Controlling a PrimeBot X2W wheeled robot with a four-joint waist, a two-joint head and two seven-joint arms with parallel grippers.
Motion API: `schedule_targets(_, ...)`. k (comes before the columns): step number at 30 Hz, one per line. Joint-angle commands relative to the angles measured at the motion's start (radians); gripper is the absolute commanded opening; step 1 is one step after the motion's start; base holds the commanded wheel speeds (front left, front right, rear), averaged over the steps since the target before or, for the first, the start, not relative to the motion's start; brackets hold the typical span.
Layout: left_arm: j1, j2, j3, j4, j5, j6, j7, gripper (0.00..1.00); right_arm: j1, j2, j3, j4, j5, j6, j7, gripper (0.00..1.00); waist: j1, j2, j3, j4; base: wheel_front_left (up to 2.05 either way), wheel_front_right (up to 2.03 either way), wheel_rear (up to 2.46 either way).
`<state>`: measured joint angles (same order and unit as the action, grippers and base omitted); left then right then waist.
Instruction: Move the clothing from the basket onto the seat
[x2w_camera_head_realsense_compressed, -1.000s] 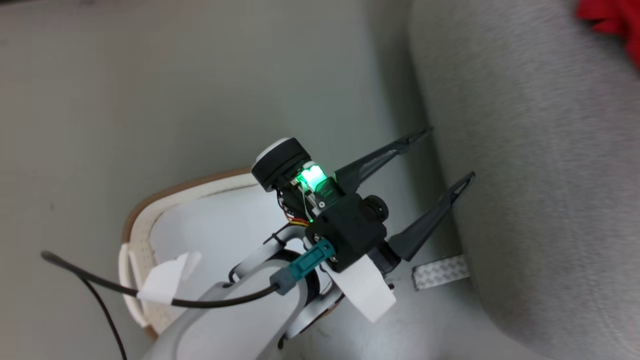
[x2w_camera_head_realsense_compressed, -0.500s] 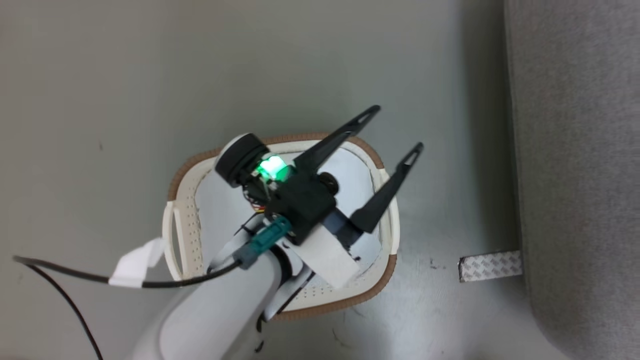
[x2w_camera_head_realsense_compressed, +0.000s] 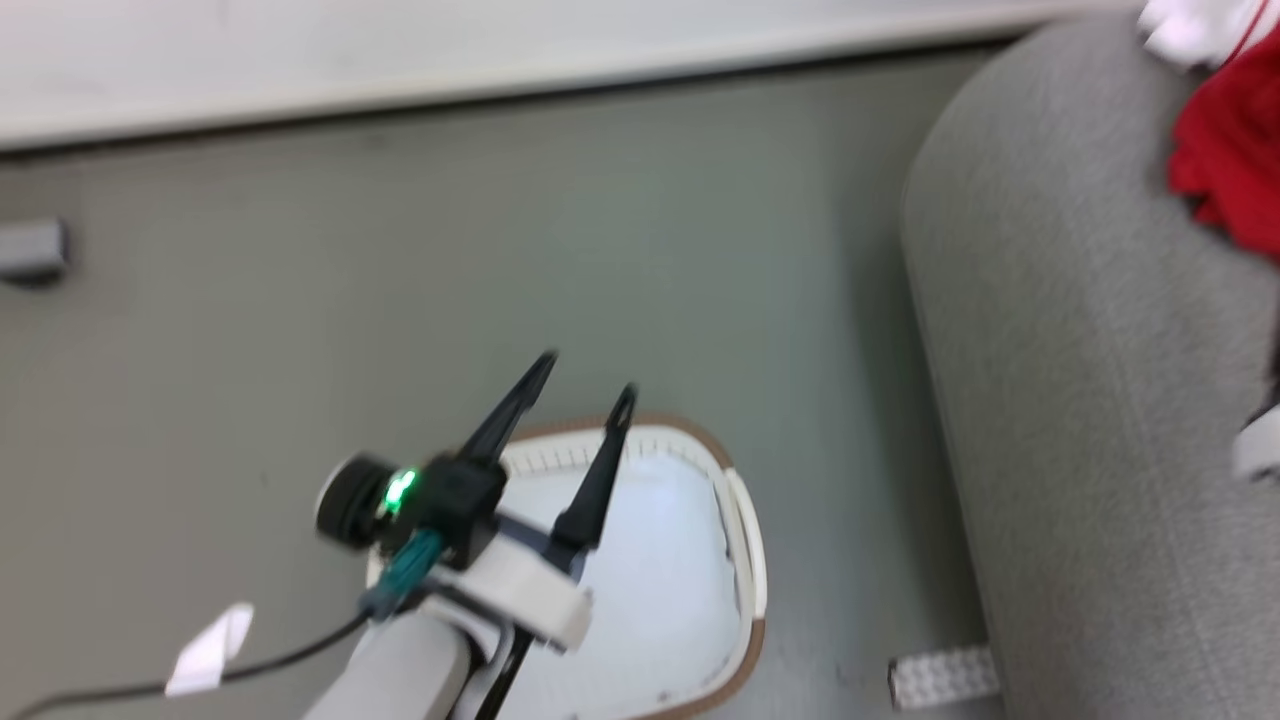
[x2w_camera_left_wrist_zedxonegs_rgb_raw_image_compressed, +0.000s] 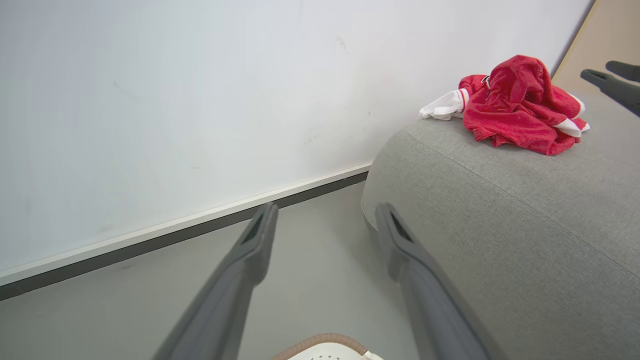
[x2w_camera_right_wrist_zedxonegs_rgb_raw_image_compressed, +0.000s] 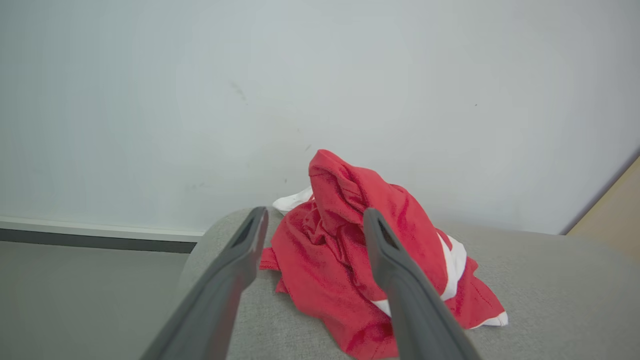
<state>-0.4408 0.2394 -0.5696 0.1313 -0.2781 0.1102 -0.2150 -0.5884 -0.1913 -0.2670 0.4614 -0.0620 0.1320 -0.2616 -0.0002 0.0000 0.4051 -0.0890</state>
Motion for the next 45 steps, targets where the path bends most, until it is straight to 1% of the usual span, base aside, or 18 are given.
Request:
schedule_targets(1, 0.032, 0.009, 0.007, 0.011, -0.015, 0.009, -0.013, 1.0, 0.049, 0.008, 0.013, -0.023, 0.017, -0.003, -0.003, 1.0, 0.0002, 0.0, -0.139, 0.014, 0.0, 0.0, 0.0)
schedule_targets(6, 0.158, 0.019, 0.057, 0.054, -0.042, 0.057, -0.042, 1.0, 0.24, 0.064, 0.1, -0.134, 0.058, -0.003, -0.004, 1.0, 0.0002, 0.0, -0.27, 0.039, 0.0, 0.0, 0.0)
schedule_targets(11, 0.282, 0.032, 0.122, 0.068, -0.047, 0.097, -0.049, 1.0, 0.407, 0.109, 0.195, -0.185, 0.094, -0.003, -0.002, 1.0, 0.0002, 0.0, -0.374, 0.049, 0.0, 0.0, 0.0)
schedule_targets(15, 0.379, 0.034, 0.185, 0.054, -0.033, 0.106, -0.049, 1.0, 0.504, 0.126, 0.248, -0.198, 0.112, -0.003, -0.003, 1.0, 0.0002, 0.0, -0.419, 0.061, 0.0, 0.0, 0.0)
schedule_targets(21, 0.485, 0.004, 0.271, 0.046, -0.002, 0.081, -0.049, 1.0, 0.605, 0.139, 0.272, -0.215, 0.107, -0.003, -0.003, 1.0, 0.0002, 0.0, -0.466, 0.074, 0.0, 0.0, 0.0)
schedule_targets(24, 0.516, -0.014, 0.303, 0.05, 0.011, 0.06, -0.049, 1.0, 0.635, 0.141, 0.281, -0.216, 0.14, -0.003, -0.003, 1.0, 0.0002, 0.0, -0.48, 0.075, 0.0, 0.0, 0.0)
schedule_targets(30, 0.546, -0.054, 0.366, 0.058, 0.049, 0.025, -0.049, 1.0, 0.65, 0.14, 0.284, -0.196, 0.152, -0.003, -0.003, 1.0, 0.0002, 0.0, -0.491, 0.076, 0.0, 0.0, 0.0)
schedule_targets(33, 0.549, -0.064, 0.38, 0.062, 0.063, 0.012, -0.049, 1.0, 0.649, 0.14, 0.284, -0.194, 0.154, -0.003, -0.003, 1.0, 0.0002, 0.0, -0.492, 0.078, 0.0, 0.0, 0.0)
schedule_targets(38, 0.552, -0.091, 0.403, 0.073, 0.077, -0.028, -0.049, 1.0, 0.639, 0.141, 0.28, -0.189, 0.158, -0.003, -0.003, 1.0, 0.0002, 0.0, -0.491, 0.079, 0.0, 0.0, 0.0)
schedule_targets(39, 0.542, -0.096, 0.4, 0.073, 0.07, -0.03, -0.049, 0.0, 0.636, 0.141, 0.284, -0.19, 0.151, 0.0, -0.003, 0.0, 0.0002, 0.0, -0.491, 0.079, 0.0, 0.0, 0.0)
schedule_targets(43, 0.553, -0.107, 0.395, 0.106, 0.062, -0.032, -0.046, 0.0, 0.644, 0.144, 0.285, -0.158, 0.159, 0.0, 0.001, 0.0, 0.0002, 0.0, -0.491, 0.079, 0.0, 0.0, 0.0)
schedule_targets(45, 0.544, -0.109, 0.405, 0.109, 0.023, -0.038, -0.034, 0.0, 0.636, 0.144, 0.278, -0.156, 0.201, 0.0, 0.014, 0.0, 0.0002, 0.0, -0.49, 0.079, 0.0, 0.0, 0.0)
